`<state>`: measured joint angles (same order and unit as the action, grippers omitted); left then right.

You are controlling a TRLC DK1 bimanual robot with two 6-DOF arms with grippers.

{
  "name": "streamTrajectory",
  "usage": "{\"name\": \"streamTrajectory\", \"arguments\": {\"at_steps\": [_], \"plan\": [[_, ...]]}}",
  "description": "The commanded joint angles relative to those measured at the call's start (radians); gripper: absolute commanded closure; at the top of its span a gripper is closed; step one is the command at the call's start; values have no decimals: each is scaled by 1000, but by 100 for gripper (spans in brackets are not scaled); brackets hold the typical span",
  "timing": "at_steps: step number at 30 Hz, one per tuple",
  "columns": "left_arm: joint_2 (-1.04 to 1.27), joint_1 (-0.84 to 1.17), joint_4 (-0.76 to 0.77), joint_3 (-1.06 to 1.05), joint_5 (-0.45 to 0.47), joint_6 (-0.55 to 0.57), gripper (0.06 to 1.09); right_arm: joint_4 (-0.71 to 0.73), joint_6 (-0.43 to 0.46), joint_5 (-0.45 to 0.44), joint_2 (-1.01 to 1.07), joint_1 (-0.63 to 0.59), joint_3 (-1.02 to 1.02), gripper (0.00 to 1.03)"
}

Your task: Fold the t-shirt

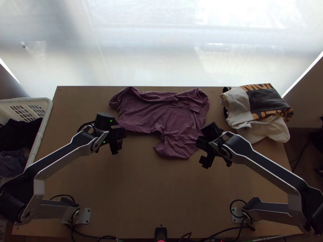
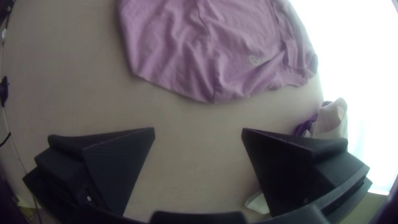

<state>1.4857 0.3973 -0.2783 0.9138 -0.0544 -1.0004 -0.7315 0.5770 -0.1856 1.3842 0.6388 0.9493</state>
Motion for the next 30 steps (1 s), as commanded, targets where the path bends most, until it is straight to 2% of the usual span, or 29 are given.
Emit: {"name": "streamTrajectory", "arguments": {"at_steps": [1, 3, 8, 14, 20, 23, 26, 30], "plan": [[67, -9, 93, -43, -76, 22, 13, 70, -6, -49, -47, 65, -104, 7], [77, -20, 100, -33, -82, 46, 13, 90, -6, -66, -48, 64, -115, 7], [82, -46, 94, 23, -85, 123, 13, 161, 6, -86, -51, 29, -119, 16], [93, -71, 83, 65, -91, 181, 13, 302, 12, -84, 38, -2, -139, 16], [97, -78, 67, 82, -93, 200, 13, 356, 7, -84, 157, -14, -99, 16], [105, -87, 37, 112, -91, 240, 13, 385, 0, -83, 200, -25, -81, 25], [105, -78, 25, 115, -91, 255, 13, 408, -2, -83, 234, -27, -76, 25], [111, -72, 14, 122, -91, 286, 13, 437, 1, -78, 254, -30, -78, 40]]}}
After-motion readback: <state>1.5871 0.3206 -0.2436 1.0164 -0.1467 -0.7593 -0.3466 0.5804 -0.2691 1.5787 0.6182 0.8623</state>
